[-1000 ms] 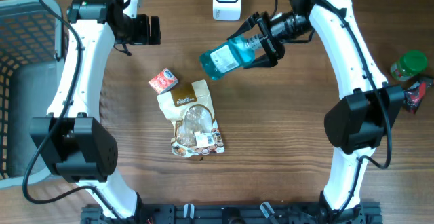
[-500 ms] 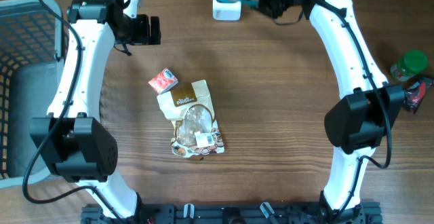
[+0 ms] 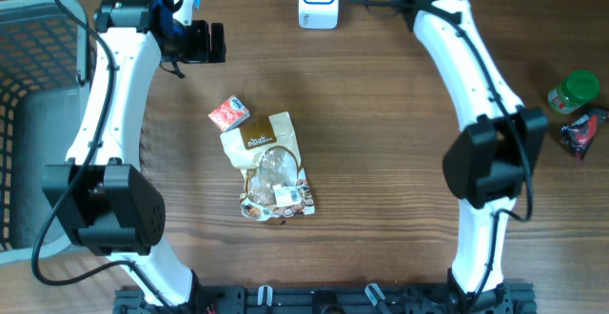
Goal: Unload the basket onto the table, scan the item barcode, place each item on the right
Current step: 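Carry the mouthwash bottle with the right gripper to the white scanner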
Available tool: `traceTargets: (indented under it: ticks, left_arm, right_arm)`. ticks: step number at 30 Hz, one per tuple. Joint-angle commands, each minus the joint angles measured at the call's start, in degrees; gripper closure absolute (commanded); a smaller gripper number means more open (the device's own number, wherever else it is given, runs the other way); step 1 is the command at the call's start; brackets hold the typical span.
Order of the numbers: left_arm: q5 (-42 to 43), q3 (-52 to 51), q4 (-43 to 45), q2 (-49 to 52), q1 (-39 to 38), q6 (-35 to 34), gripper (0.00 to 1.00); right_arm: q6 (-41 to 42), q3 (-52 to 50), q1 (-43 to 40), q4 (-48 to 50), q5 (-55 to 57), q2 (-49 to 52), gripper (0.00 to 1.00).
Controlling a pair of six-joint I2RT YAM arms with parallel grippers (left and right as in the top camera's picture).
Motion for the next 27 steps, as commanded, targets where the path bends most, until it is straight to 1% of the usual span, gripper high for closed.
traceTargets:
  ticks: [1, 2, 4, 6, 8, 15, 18, 19, 21, 25, 27]
  left_arm:
    - [0.92, -0.39, -0.04, -0.31, -0.20, 0.28, 0.00]
    - [0.92, -0.39, -0.04, -0.31, -0.20, 0.28, 0.00]
    - [0.92, -0.39, -0.04, -0.31, -0.20, 0.28, 0.00]
    - [0.92, -0.39, -0.04, -0.31, -0.20, 0.28, 0.00]
    - [0.92, -0.39, -0.04, -0.31, -0.20, 0.28, 0.00]
    - [0.92, -0.39, -0.04, -0.31, -0.20, 0.28, 0.00]
    - [0.92, -0.39, -0.04, -0.31, -0.20, 0.28, 0.00]
    - [0.92, -0.39, -0.04, -0.31, -0.20, 0.28, 0.00]
    - [0.92, -0.39, -0.04, -0.31, -0.20, 0.28, 0.00]
    - [0.92, -0.39, -0.04, -0.31, -0.20, 0.28, 0.00]
    - [0.92, -0.39, -0.04, -0.31, -0.20, 0.28, 0.00]
  right_arm:
    - [-8.59, 1.64, 0.11, 1.77, 1.92, 2.80, 0.45]
    - [-10.14, 1.64, 0.07, 1.75, 1.84, 3.10, 0.44]
    - [-13.94, 1.64, 0.04, 2.03, -2.67, 3.98, 0.44]
    - [-17.09, 1.64, 0.00, 2.64, -10.95, 4.83, 0.44]
    - [-19.58, 1.64, 0.00, 3.06, -15.93, 5.44, 0.44]
    - [-25.57, 1.64, -1.03, 3.15, -25.99, 6.88, 0.44]
    - [-25.40, 1.64, -2.49, 5.73, -29.35, 8.02, 0.44]
    - [-24.98, 1.64, -2.97, 6.93, -29.99, 8.48, 0.42]
    - [-21.64, 1.64, -3.98, 9.79, -30.58, 9.55, 0.40]
    - [-16.79, 1.64, -5.14, 17.25, -35.56, 12.22, 0.40]
    - [-12.41, 1.64, -5.27, 23.74, -38.27, 14.10, 0.41]
